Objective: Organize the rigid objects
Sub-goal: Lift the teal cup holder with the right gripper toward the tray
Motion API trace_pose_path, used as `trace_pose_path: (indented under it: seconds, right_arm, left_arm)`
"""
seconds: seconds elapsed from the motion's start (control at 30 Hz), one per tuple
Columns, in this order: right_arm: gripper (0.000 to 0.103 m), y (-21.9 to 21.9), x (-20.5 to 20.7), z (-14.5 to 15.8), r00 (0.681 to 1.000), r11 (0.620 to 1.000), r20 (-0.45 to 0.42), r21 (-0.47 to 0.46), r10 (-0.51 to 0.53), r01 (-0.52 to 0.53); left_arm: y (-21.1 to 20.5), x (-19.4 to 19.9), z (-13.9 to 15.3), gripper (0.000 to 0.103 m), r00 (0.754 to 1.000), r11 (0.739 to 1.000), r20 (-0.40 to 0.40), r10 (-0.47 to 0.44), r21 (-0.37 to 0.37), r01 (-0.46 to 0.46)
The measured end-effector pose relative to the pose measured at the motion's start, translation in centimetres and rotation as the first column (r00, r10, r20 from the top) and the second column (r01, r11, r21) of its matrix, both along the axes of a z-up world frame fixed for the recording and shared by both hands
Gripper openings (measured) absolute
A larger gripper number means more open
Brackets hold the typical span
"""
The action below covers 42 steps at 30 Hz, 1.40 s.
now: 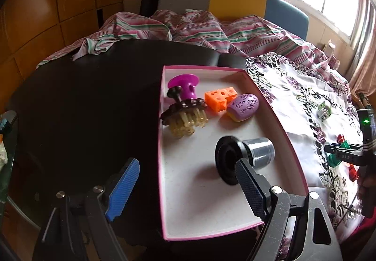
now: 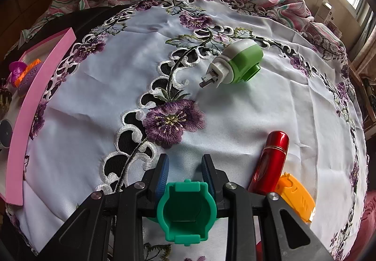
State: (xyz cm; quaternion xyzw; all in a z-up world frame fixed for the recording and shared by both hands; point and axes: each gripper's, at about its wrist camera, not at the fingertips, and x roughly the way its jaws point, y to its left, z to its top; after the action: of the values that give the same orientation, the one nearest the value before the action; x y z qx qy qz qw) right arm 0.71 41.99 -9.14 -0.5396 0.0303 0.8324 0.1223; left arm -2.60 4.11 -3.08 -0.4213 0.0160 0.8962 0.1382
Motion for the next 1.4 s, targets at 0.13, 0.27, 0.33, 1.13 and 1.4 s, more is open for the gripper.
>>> trace_pose_path:
  seconds: [0.13, 0.27, 0.33, 1.13, 1.4]
  right_arm:
    - [0.028, 0.0, 0.0, 0.0, 1.000, 1.000, -0.001, 0.000, 0.001, -0.001]
    - [0.028, 0.0, 0.0, 0.0, 1.000, 1.000, -0.001, 0.000, 0.002, -0.002]
    - [0.028, 0.1, 0.0, 0.0, 1.000, 1.000, -0.002, -0.003, -0.001, 0.001]
    - [0.028, -6.5, -1.4, 4.9, 0.984, 0.984, -0.135, -0.124, 0.114, -0.131]
    - [0.028, -15.6, -2.8, 6.7, 0.915, 0.906, -0.203, -0.175, 0.349, -0.385]
  left_arm:
    - [-0.6, 0.2, 0.1, 0.084, 1.000, 1.000, -0.008, 0.012, -0.001, -0.012]
    - [-1.3, 0.1, 0.1, 0.084, 1.000, 1.000, -0.007, 0.027, -0.003, -0.027]
    - [-1.7, 0.2, 0.0, 0.084, 0.999, 0.999, -0.004, 0.037, -0.005, -0.037]
    - [-3.8, -0.1, -1.2, 0.084, 0.997, 0.997, 0.023, 0.076, 0.013, -0.077]
    - [-4.1, 0.0, -1.0, 0.084, 0.996, 0.996, 0.022, 0.081, 0.025, -0.081]
